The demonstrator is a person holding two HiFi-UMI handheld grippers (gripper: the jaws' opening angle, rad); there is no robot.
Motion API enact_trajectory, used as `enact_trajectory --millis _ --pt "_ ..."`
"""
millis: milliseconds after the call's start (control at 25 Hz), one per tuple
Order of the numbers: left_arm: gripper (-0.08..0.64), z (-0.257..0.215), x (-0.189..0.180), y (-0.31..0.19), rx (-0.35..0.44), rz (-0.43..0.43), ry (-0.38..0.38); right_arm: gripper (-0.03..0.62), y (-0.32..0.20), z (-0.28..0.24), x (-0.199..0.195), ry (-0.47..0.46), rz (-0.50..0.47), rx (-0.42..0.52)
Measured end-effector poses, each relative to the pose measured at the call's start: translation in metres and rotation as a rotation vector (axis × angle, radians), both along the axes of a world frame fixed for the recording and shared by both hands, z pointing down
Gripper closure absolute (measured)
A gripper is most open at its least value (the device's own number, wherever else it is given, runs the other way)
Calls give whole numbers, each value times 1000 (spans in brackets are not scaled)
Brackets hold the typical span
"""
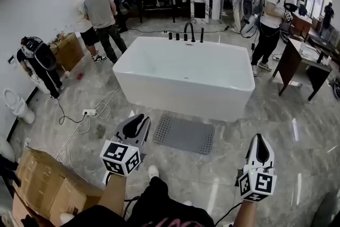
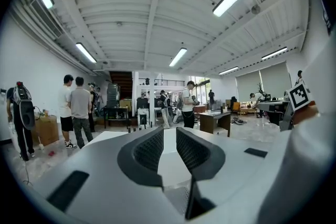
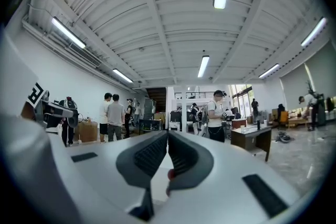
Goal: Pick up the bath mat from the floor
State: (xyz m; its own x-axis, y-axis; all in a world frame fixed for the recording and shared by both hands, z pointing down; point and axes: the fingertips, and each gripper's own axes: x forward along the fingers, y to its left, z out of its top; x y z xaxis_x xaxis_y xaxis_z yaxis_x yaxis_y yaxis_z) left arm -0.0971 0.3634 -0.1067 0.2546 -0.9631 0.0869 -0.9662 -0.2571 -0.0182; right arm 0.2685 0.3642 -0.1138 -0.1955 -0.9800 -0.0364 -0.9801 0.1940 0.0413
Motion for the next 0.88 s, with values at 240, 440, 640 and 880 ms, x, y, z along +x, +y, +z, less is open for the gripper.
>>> enact_trajectory --millis 240,440,640,880 --pt "483 7 1 -22 -3 9 -10 572 -21 4 2 9 11 -5" --pt "483 20 -12 -55 -16 9 4 572 -53 9 -4 32 30 -3" --pt "483 33 -25 -105 -40 40 33 572 -95 18 -26 63 37 -16" --pt "483 44 -44 -169 -71 64 14 572 -158 26 -54 96 40 -52"
